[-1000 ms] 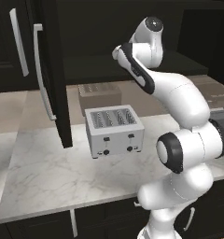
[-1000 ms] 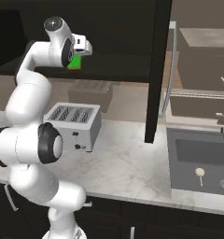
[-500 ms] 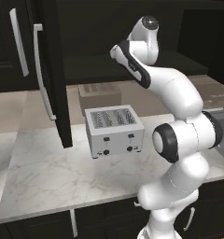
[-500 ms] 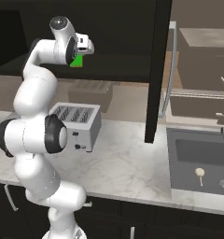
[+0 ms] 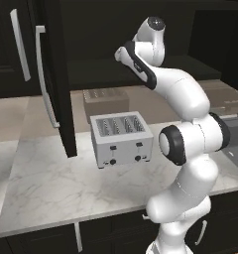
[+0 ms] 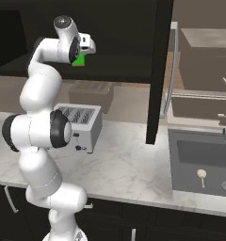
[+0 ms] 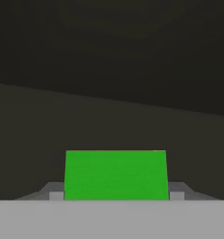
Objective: Pick up the dish brush and sponge from the sink, and place them back in the cabinet, and close the cabinet doors.
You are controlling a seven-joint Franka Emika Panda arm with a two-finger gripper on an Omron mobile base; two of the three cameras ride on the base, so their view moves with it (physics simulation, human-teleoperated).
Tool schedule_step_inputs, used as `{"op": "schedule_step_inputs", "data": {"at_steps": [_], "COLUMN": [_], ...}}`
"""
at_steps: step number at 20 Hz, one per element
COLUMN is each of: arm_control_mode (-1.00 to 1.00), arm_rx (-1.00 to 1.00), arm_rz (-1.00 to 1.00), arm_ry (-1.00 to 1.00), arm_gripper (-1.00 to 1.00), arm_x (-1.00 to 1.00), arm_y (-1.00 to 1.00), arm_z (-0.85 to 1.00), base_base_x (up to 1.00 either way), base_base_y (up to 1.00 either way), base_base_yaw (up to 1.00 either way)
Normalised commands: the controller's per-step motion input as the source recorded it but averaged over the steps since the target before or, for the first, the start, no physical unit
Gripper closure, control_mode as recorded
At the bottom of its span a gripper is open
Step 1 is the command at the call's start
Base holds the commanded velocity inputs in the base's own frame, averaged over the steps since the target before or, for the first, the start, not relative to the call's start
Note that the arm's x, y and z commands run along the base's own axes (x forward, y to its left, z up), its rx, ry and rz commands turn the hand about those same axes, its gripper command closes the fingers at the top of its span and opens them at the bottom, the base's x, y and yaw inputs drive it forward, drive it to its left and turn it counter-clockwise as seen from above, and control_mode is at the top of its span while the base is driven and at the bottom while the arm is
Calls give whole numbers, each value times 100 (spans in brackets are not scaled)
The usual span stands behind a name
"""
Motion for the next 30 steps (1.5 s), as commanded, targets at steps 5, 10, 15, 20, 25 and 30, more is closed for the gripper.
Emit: {"op": "schedule_step_inputs", "data": {"at_steps": [5,10,15,20,25,30], "arm_control_mode": [-100,-100,-100,-100,-100,-100], "arm_rx": [0,0,0,0,0,0], "arm_rz": [1,0,0,0,0,0], "arm_ry": [0,0,-1,-8,-11,-9], "arm_gripper": [100,100,-100,-100,-100,-100], "arm_x": [26,16,15,12,13,2], "arm_y": [2,0,2,0,0,0], "arm_z": [-18,-14,-19,-29,-31,-14], "base_base_x": [0,0,0,0,0,0], "base_base_y": [0,0,0,0,0,0], "base_base_yaw": [0,0,0,0,0,0]}}
